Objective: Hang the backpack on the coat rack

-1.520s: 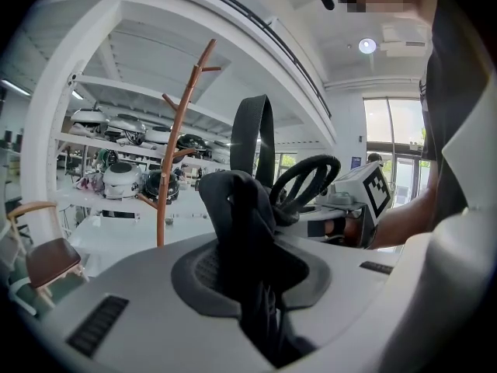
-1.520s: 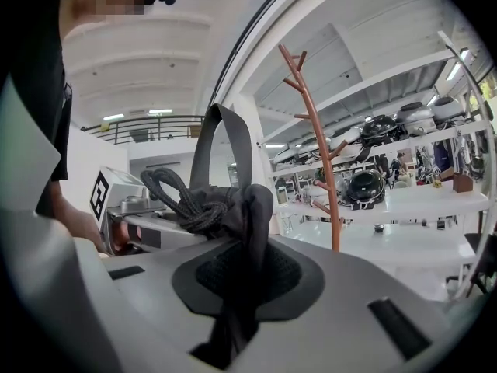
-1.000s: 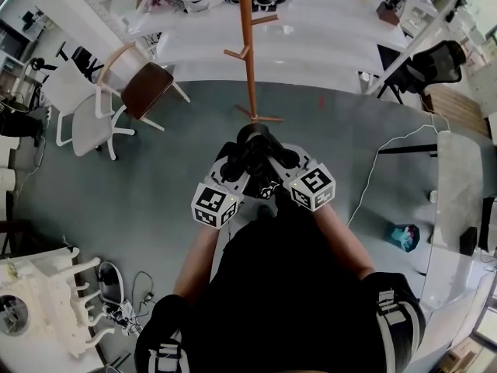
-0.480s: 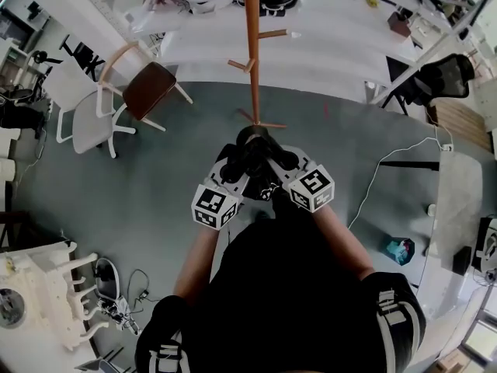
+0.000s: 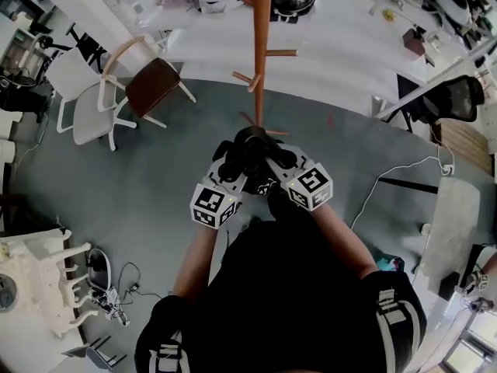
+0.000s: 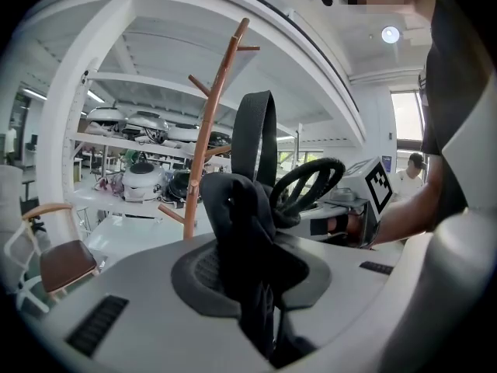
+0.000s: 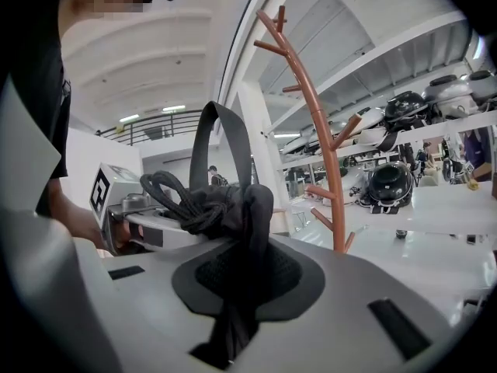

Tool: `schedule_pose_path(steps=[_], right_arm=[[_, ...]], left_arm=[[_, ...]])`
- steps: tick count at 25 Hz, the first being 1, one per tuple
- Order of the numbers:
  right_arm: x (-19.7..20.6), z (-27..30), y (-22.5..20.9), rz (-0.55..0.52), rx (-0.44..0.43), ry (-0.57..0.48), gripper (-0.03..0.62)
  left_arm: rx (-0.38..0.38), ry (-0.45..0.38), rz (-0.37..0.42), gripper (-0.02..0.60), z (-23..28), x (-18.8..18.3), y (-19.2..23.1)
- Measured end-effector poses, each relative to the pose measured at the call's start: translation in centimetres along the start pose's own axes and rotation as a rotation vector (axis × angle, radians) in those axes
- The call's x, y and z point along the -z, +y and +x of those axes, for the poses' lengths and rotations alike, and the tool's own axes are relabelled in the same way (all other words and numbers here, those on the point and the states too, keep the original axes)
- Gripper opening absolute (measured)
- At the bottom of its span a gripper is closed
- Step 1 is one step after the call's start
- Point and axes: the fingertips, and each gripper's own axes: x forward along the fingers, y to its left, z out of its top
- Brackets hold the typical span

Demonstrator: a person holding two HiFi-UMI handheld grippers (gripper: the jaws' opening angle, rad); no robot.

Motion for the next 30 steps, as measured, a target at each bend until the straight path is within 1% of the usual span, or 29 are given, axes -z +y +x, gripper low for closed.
schedule_pose_path(steps=[6,13,23,30], right_arm=[[-1.3,1.9,-4.0,-0.006,-0.056,0.016,0.061],[-2.4,3.3,-9.0,0.003,-0.124,0.058,0.061],[-3.2,4.7,-13.6,-0.011,-0.223,0.091,0.061],[-3.7,5.4,-15.2,-0.033,-0.251,0.089,0.061]], left_arm=[[-0.056,-0.004,-0.022,0.089,3.5,-1.5,2.4],[-0.127,-0.011,-0.057,0.089,8.3,-3.0,4.7],[-0.217,-0.017,-0.095,0.089,12.5,-4.1,6.5],[-0.247,-0.017,-0.096,0.089,13.9,-4.7,7.4]])
